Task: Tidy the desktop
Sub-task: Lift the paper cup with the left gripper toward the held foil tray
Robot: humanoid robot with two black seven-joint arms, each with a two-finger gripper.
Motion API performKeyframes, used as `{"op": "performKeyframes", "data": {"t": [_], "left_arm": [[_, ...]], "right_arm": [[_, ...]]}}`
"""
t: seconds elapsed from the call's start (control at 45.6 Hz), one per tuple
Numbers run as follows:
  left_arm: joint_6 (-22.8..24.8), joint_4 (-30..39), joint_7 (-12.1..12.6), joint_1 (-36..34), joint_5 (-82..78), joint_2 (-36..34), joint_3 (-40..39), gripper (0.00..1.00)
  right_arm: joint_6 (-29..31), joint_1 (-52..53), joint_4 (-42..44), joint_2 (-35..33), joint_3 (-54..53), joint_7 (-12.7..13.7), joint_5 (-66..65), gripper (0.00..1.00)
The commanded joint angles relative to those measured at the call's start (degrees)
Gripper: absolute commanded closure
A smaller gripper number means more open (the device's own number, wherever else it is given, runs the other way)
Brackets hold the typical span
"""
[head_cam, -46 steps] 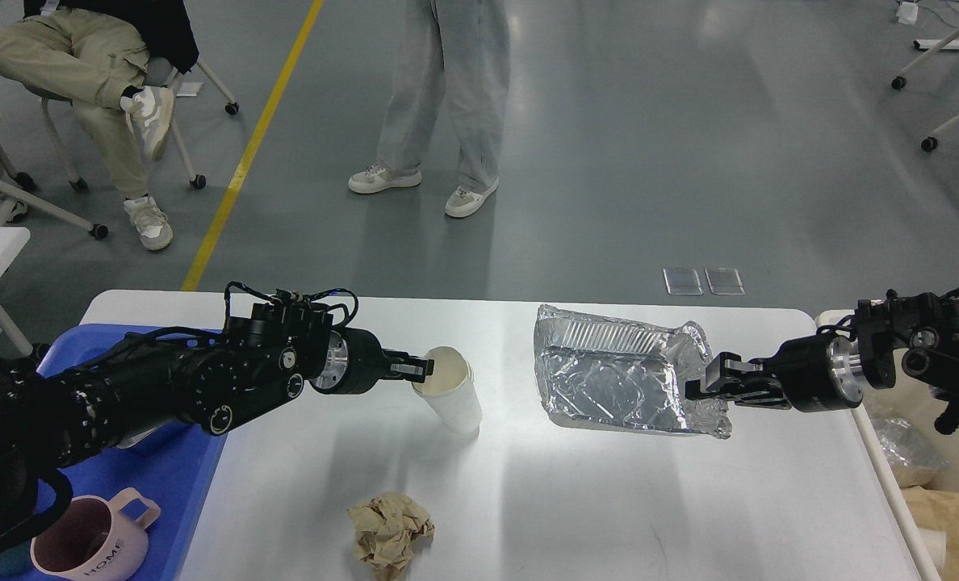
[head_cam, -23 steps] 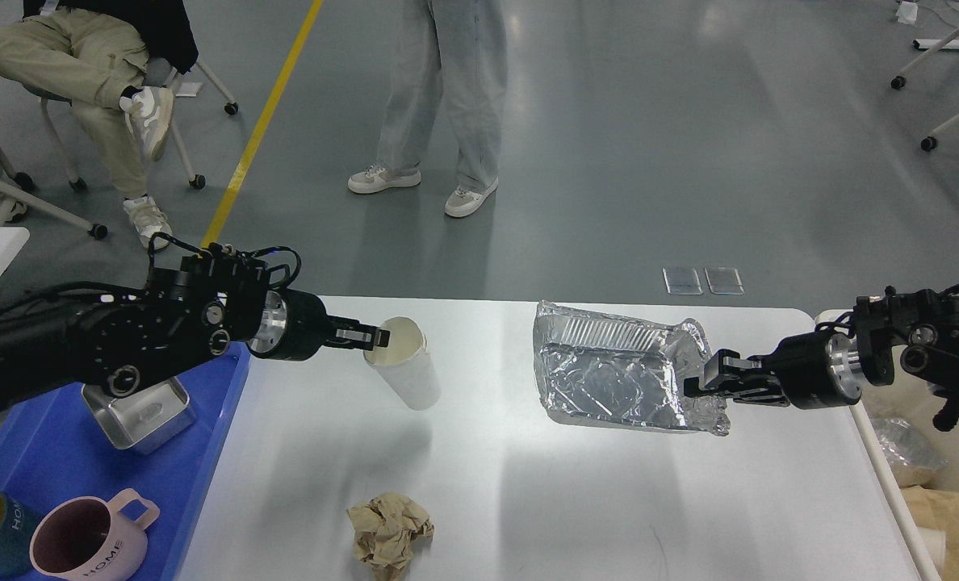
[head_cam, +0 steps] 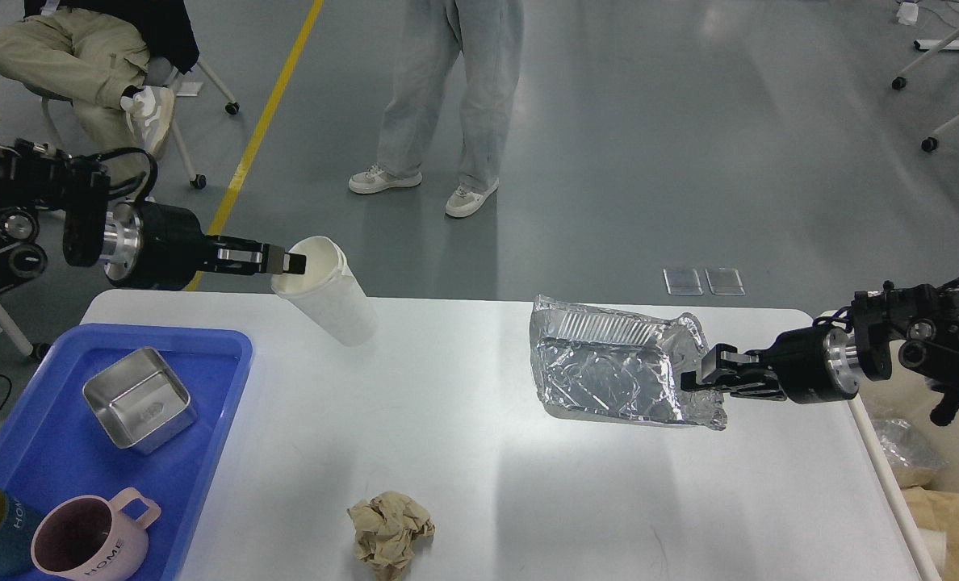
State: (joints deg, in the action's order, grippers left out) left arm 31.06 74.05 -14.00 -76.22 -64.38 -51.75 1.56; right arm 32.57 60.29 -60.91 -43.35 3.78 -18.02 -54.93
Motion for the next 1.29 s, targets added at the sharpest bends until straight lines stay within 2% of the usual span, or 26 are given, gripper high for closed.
{"op": "performKeyframes", "data": {"t": [0.0, 0.241, 0.373, 0.57, 0.767, 0.899, 1.03, 1.272], "left_arm": [[2.42, 1.19, -0.94, -3.05, 0.3, -1.77, -1.21, 0.99], [3.57, 0.92, -1.91, -9.47, 2.67, -0.63, -1.38, 0.98], [3.04, -1.62, -2.08, -12.81, 5.75, 6.91, -1.3, 0.97], [3.04, -10.23, -3.4, -15.36, 6.72, 21.86, -1.3, 0.97], [2.78, -20.24, -3.49, -14.57, 6.81, 37.49, -0.6, 0.96], [2.78, -24.12, -3.31, -12.99, 6.72, 45.06, -0.51, 0.96], [2.78, -27.37, -3.4, -11.5, 6.81, 48.5, -0.59, 0.95], [2.6, -30.8, -3.14, -7.98, 6.98, 50.44, -0.51, 0.95]], "right_arm": [[0.04, 0.01, -0.09, 0.02, 0.0, 0.0, 0.0, 1.0], [0.04, 0.01, -0.17, -0.07, -0.09, 0.0, 0.0, 1.0], [0.04, 0.27, -0.17, 0.11, -0.18, 0.0, 0.0, 1.0], [0.13, 0.8, -0.17, 1.25, 0.0, 0.0, 0.09, 1.0], [0.13, 0.97, -0.17, 1.25, -0.09, 0.0, 0.09, 1.0], [0.13, 0.97, -0.26, 1.25, -0.09, 0.0, 0.09, 1.0], [0.13, 0.97, -0.52, 1.16, -0.09, 0.0, 0.09, 1.0], [0.22, 1.76, -0.88, 0.9, -0.18, 0.0, 0.09, 1.0]]}}
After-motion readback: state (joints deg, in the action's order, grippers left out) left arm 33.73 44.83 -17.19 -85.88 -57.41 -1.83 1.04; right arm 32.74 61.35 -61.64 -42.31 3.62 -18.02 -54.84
